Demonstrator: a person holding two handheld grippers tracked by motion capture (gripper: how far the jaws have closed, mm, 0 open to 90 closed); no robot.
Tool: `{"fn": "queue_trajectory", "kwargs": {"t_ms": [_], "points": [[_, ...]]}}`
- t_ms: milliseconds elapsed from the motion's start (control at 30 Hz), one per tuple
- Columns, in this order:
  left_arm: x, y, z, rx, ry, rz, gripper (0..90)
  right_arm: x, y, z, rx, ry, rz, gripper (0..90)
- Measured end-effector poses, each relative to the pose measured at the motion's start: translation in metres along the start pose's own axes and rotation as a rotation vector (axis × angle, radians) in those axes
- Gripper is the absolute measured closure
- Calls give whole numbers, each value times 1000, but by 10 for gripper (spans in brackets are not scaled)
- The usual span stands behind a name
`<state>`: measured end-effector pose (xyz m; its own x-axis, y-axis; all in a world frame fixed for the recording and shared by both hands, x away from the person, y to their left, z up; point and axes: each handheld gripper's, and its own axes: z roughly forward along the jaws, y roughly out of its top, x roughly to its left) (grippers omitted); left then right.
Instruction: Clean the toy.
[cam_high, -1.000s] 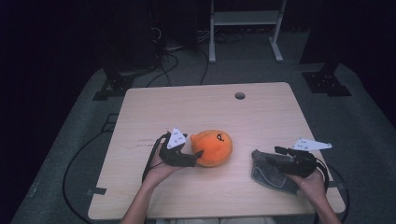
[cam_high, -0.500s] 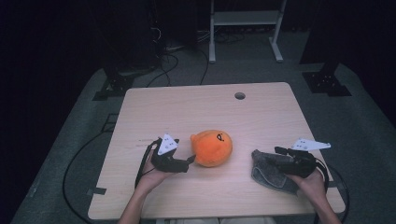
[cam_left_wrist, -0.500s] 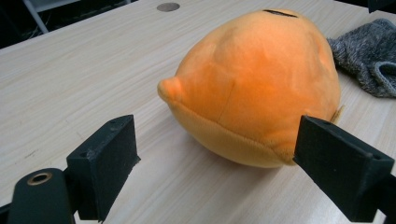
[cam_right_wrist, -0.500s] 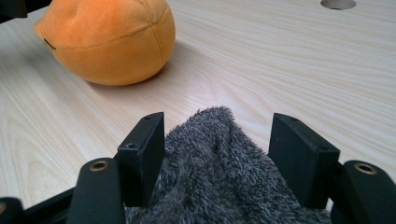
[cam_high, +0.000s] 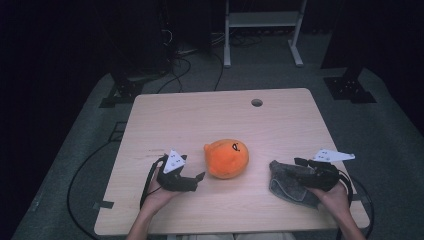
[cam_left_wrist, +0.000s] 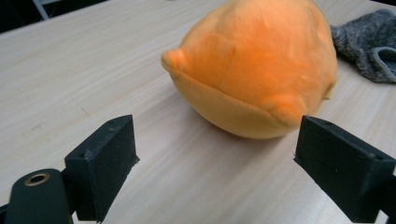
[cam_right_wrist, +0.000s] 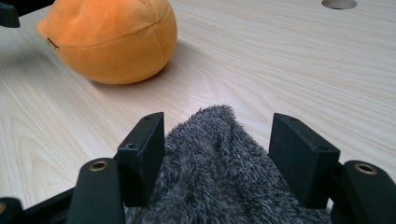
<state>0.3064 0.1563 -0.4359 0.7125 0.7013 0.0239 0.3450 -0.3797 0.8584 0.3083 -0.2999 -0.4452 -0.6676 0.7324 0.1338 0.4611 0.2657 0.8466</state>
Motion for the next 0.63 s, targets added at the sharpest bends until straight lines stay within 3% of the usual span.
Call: {"fn": "queue_trajectory", "kwargs": {"t_ms": [633], "points": [[-7, -23, -4, 33, -38, -25, 87, 6, -2, 1, -3, 15, -15, 346]]}}
